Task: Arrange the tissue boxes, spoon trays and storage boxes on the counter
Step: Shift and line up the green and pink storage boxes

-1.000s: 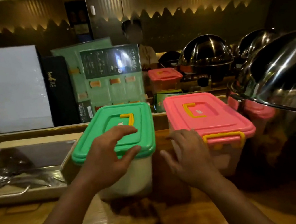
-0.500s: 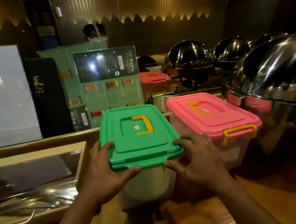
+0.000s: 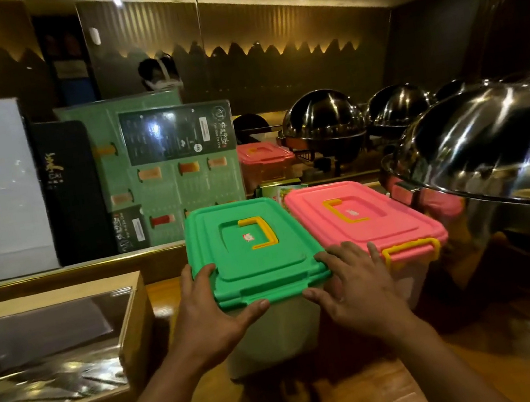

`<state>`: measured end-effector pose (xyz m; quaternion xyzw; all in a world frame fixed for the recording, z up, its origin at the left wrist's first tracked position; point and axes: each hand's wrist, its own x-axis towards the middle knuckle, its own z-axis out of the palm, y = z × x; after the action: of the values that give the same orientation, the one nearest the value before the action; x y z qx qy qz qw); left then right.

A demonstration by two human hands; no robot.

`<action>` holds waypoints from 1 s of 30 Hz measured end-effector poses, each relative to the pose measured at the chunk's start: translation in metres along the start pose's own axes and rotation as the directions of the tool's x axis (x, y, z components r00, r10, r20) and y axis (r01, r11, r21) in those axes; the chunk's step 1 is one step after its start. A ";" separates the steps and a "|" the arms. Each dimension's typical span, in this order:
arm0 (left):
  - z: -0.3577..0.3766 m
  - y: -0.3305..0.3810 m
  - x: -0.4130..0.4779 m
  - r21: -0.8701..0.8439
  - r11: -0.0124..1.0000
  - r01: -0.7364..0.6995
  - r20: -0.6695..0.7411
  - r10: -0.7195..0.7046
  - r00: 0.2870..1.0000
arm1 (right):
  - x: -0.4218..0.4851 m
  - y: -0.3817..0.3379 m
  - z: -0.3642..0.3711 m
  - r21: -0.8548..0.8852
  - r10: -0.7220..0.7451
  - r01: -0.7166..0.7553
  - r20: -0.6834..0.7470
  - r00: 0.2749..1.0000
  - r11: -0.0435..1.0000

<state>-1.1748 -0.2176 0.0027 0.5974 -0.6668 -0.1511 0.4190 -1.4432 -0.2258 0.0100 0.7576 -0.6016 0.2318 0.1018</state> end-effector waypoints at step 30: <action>0.008 -0.007 0.007 -0.028 0.999 0.041 0.043 -0.040 0.998 | 0.007 0.018 0.011 0.041 -0.018 0.021 -0.072 0.997 0.999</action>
<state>-1.1758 -0.2282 -0.0043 0.6014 -0.6611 -0.1817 0.4102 -1.4573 -0.2410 0.0016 0.7567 -0.5850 0.2703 0.1099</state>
